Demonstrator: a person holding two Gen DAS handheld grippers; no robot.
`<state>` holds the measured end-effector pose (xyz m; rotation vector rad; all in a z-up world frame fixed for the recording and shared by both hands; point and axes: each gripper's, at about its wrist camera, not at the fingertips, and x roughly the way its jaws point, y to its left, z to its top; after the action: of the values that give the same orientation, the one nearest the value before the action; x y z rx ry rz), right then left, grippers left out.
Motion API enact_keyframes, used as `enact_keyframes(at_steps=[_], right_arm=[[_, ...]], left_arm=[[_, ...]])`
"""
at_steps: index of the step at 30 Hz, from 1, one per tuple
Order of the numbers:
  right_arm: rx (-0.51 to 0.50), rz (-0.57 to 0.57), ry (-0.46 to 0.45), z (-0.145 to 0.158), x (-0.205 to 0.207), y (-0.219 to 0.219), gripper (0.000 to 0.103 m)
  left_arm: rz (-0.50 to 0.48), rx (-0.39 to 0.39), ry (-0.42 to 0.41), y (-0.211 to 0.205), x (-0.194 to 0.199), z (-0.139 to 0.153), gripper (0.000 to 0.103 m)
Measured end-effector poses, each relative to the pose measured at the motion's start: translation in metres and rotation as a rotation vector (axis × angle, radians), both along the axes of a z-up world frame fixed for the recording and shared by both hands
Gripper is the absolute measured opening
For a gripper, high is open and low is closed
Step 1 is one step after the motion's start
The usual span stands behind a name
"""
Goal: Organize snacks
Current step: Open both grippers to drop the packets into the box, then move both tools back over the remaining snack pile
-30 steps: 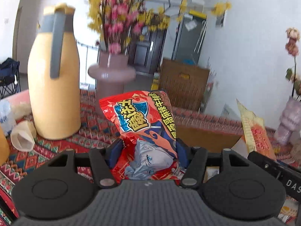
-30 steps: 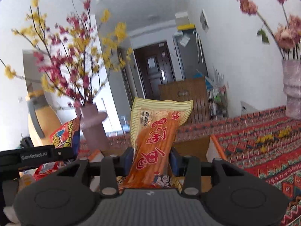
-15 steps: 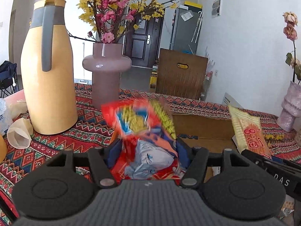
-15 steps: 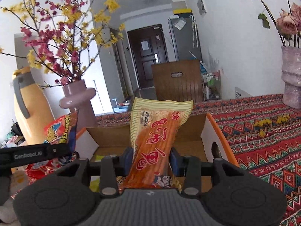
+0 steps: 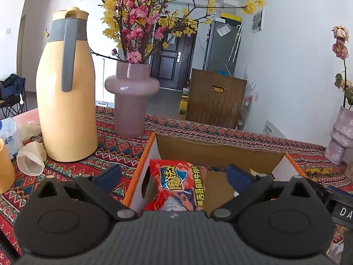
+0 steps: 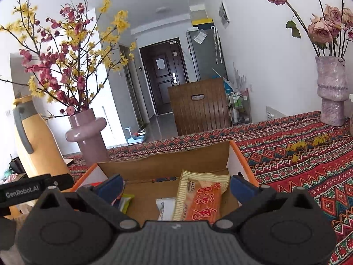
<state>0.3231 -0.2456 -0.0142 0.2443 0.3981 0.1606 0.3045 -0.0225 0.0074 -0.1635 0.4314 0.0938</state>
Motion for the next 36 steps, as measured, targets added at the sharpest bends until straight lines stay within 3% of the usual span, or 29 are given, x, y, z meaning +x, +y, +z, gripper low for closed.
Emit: enact_keyframes(at_steps=[8, 14, 20, 31, 36], right_arm=[[0.016, -0.009, -0.024, 0.006, -0.008, -0.005, 0.103], [-0.004, 0.012, -0.113, 0.032, -0.039, -0.003, 0.103], [-0.04, 0.027, -0.133, 0.047, -0.074, -0.005, 0.103], [-0.078, 0.028, -0.072, 0.026, -0.145, -0.012, 0.103], [-0.099, -0.001, -0.002, -0.001, -0.166, -0.023, 0.103]], left_arm=[[0.0, -0.029, -0.045, 0.001, -0.017, 0.013, 0.103], [-0.009, -0.061, -0.081, 0.003, -0.042, 0.037, 0.103], [-0.02, -0.06, -0.091, 0.009, -0.077, 0.046, 0.103], [-0.043, -0.035, -0.004, 0.027, -0.132, 0.014, 0.103], [-0.053, 0.051, 0.013, 0.036, -0.155, -0.019, 0.103]])
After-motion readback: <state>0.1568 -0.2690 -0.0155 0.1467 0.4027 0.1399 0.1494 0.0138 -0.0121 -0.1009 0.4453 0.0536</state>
